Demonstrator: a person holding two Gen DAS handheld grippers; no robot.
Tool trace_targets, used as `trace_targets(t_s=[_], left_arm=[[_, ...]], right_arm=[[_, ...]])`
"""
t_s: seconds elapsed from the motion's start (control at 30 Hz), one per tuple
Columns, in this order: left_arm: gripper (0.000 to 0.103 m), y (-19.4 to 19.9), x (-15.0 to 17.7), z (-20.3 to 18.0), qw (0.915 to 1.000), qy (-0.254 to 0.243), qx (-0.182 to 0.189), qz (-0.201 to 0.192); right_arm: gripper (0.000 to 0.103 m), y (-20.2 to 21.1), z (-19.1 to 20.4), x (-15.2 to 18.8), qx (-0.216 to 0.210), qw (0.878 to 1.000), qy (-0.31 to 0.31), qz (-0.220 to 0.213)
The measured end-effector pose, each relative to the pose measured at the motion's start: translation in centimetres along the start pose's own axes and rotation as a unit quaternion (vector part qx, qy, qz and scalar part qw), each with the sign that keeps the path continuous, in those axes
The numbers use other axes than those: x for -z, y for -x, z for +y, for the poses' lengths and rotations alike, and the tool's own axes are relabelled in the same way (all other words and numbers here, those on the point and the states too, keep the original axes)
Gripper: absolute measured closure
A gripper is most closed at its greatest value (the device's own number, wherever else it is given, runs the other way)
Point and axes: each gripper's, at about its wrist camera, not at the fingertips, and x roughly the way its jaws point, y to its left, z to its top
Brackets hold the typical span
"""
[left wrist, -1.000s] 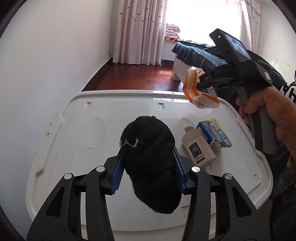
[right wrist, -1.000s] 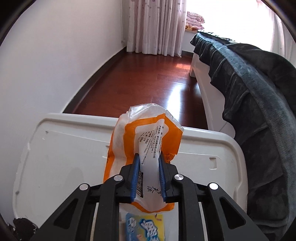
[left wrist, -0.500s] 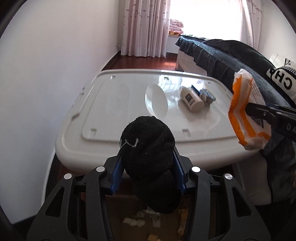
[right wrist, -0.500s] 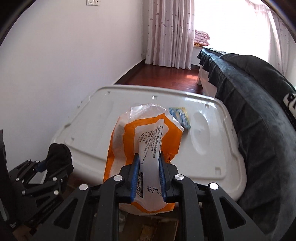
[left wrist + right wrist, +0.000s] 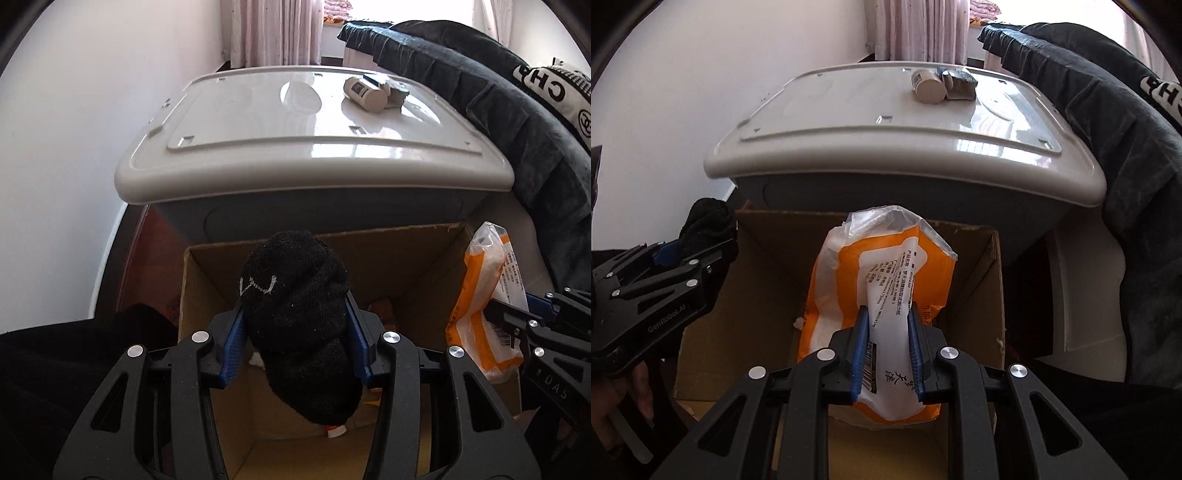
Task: Collect trash
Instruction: 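Carry black sock into box with left tool while right tool carries wipes pack in, then grasp the white cylindrical bottle with the left tool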
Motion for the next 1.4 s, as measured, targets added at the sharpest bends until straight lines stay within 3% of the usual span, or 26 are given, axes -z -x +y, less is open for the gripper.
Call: trace_targets(t_s=[0.1,0.17,0.23,0.27,0.43,0.93,1.2,1.4], left_arm=[[0.056,-0.3,0.4,-0.2,0.9999,0.004,-0.006,0.008],[0.051,-0.3,0.5,-0.2,0.9998,0.010,-0.012,0.008],[0.041,-0.3,0.5,-0.2,0.9997,0.013,-0.017,0.011],[0.037,-0.3,0.5,-0.2,0.9996,0.014,-0.022,0.010],[0.027,0.1,0.0,-0.4,0.9992,0.013,-0.037,0.003],[0.027,0.7,-2.3,0.1,0.9993,0.027,-0.014,-0.024],[0.027,-0.3,-8.7,-0.8,0.9977,0.036,0.002,-0.057],[0.027,-3.4,-15.3,-4.2,0.9967,0.028,0.010,-0.076]], right_arm=[[0.078,0.0,0.4,0.5,0.009,1.000,0.004,0.003],[0.068,-0.1,0.5,0.7,0.014,1.000,0.002,0.006],[0.039,0.1,0.5,1.0,0.023,1.000,-0.005,-0.001],[0.037,0.2,0.4,0.7,0.024,1.000,-0.009,-0.006],[0.030,0.7,0.2,0.4,0.022,0.999,-0.012,-0.024],[0.029,1.8,-1.2,-1.9,0.032,0.997,-0.017,-0.069],[0.024,5.3,-4.1,-6.7,0.064,0.985,-0.026,-0.156],[0.021,7.0,-6.7,-11.1,0.088,0.972,-0.038,-0.213]])
